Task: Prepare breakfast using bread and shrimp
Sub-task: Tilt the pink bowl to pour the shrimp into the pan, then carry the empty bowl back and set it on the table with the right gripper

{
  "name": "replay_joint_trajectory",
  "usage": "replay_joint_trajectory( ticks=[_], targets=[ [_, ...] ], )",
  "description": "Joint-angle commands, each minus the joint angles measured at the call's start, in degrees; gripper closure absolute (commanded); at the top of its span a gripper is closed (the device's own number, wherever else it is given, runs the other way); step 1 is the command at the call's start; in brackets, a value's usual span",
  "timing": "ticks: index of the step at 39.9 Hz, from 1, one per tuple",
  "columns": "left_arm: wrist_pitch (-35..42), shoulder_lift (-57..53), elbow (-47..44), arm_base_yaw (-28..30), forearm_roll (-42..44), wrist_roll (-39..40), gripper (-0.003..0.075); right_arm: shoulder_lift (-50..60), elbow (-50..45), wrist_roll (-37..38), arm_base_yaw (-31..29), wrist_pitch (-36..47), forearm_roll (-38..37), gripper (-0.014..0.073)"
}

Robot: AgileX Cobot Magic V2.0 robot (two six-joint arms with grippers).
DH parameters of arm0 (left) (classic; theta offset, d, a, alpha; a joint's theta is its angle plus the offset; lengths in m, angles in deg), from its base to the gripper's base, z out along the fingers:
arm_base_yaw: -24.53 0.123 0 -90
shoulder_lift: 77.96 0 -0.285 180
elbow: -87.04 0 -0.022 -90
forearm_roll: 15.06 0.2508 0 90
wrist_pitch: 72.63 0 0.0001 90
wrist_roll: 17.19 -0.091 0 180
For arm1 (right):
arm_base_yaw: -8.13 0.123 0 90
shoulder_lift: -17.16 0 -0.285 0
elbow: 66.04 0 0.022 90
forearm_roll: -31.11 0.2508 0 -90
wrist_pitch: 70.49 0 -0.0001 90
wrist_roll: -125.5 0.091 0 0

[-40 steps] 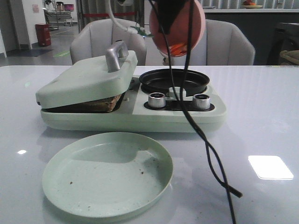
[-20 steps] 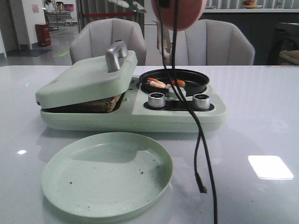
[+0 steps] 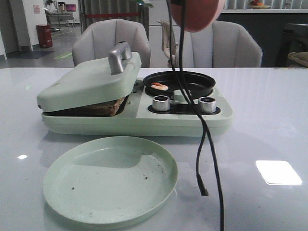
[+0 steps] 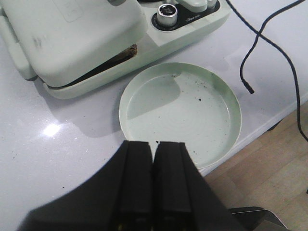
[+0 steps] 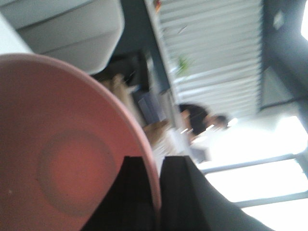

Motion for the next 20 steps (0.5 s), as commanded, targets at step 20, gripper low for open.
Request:
replay_joint_trajectory(
  ticks=[20],
  targets=[
    [3.4, -0.2, 1.6, -0.5, -1.1, 0.5, 0.0619, 28.5, -15.5, -6.6, -21.4, -3.2, 57.7, 0.055]
  ],
)
